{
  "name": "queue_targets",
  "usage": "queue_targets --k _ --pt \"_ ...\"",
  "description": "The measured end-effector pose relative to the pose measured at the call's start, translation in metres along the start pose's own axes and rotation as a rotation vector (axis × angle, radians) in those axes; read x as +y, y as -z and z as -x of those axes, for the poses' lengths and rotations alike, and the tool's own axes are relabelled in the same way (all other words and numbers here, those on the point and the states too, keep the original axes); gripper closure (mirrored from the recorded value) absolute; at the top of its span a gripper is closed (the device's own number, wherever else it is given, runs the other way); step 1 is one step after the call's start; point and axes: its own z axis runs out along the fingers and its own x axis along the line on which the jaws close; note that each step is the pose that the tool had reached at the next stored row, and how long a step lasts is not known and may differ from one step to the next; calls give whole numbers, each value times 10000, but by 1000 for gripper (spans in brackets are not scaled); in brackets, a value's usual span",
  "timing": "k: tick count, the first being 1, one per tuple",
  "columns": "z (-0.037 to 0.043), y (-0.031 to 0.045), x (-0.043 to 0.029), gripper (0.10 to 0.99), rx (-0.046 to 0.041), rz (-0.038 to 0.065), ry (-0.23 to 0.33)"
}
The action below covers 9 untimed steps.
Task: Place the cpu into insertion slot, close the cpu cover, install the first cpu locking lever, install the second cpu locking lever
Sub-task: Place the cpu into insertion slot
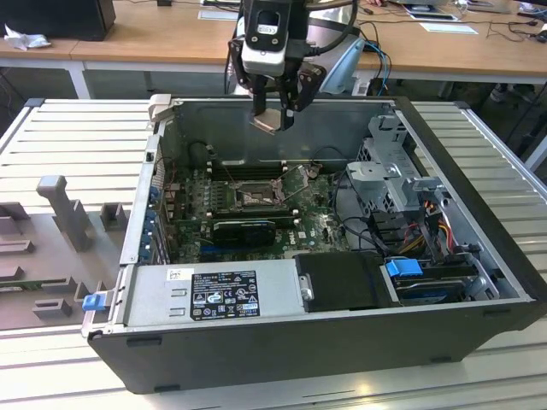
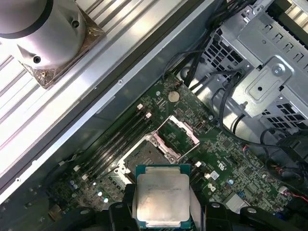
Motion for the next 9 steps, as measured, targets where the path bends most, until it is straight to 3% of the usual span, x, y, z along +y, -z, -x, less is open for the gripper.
queue_targets --k 9 --pt "0 0 0 557 -58 13 -656"
